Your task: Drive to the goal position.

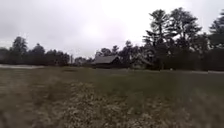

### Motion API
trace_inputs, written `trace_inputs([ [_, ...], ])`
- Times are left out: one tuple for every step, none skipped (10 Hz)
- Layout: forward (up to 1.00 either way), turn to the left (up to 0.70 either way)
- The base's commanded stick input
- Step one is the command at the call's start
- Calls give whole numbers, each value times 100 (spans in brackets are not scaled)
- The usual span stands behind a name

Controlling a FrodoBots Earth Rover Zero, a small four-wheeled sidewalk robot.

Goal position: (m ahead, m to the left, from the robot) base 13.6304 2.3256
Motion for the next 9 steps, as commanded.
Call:
trace_inputs([
  [70,0],
  [70,0],
  [70,0],
  [70,0],
  [70,0],
  [70,0],
  [70,0],
  [70,0],
  [70,0],
])
